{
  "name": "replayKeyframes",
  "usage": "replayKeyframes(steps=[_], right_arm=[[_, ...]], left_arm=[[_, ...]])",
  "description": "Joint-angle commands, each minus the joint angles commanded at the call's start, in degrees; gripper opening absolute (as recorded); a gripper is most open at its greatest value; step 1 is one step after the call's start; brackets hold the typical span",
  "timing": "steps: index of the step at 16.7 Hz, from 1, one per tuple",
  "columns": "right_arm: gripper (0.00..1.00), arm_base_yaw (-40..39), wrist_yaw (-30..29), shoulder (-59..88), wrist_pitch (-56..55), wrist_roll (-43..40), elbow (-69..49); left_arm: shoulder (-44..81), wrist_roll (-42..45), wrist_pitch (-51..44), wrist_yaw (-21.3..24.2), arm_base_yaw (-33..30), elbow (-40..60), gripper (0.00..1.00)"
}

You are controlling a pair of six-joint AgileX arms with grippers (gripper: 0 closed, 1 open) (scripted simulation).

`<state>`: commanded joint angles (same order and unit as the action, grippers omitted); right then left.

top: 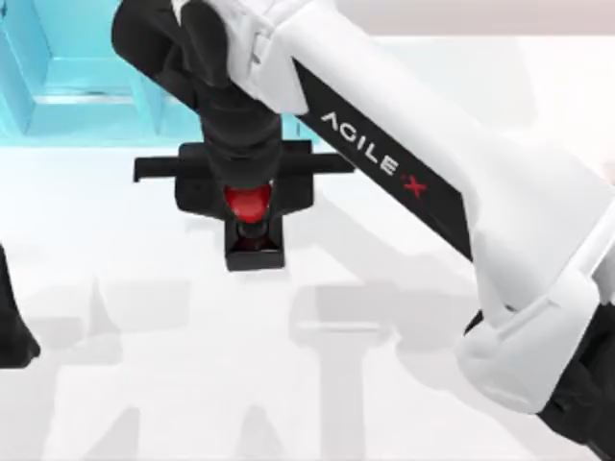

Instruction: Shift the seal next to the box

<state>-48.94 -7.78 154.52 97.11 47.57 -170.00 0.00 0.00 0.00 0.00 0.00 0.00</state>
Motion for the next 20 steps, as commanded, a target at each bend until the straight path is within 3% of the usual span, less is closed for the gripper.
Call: replayKeyframes(steps=[20], right_arm=[[0.00,33.71,7.40,-80.50,-18.42,-32.18,94.26]], left_arm=[[0.00,0.00,0.00,0.00,0.00,0.00,1.00]])
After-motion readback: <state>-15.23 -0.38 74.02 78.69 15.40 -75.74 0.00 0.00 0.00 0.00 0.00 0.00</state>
